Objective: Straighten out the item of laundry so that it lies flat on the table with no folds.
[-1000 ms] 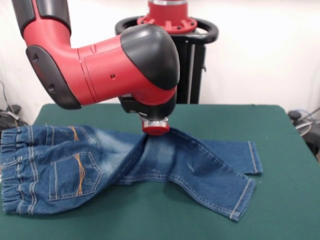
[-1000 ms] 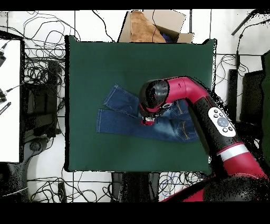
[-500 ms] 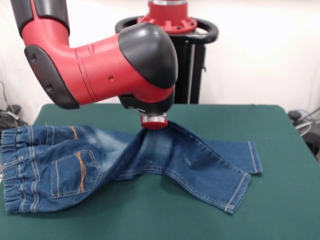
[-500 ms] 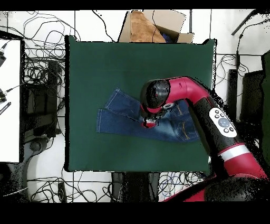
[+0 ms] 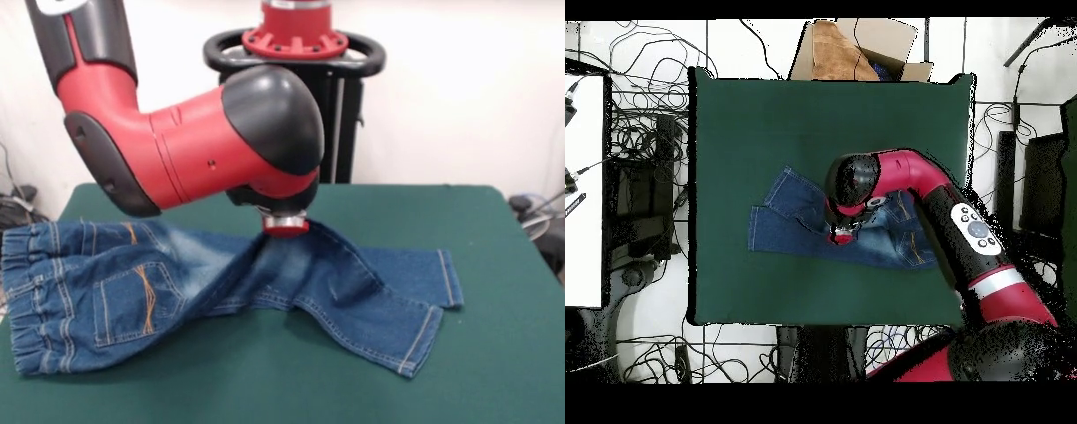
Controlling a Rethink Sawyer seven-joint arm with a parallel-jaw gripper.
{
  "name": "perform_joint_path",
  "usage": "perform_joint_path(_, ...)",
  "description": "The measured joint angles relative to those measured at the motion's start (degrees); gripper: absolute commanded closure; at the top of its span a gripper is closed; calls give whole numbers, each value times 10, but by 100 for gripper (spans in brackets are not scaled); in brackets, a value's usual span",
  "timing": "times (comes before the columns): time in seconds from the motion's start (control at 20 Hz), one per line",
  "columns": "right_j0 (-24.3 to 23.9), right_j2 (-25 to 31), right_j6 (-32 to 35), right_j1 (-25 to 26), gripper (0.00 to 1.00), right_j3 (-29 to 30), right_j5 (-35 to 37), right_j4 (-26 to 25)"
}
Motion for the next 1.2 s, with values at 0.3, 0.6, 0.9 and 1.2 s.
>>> perform_joint_path(0.3,4,0,0,28,100,-6,0,-8)
perform_joint_path(0.6,15,0,0,59,100,-33,0,-28)
perform_joint_path(0.9,27,0,0,79,100,-64,0,-31)
perform_joint_path(1.2,40,0,0,95,100,-95,0,-33)
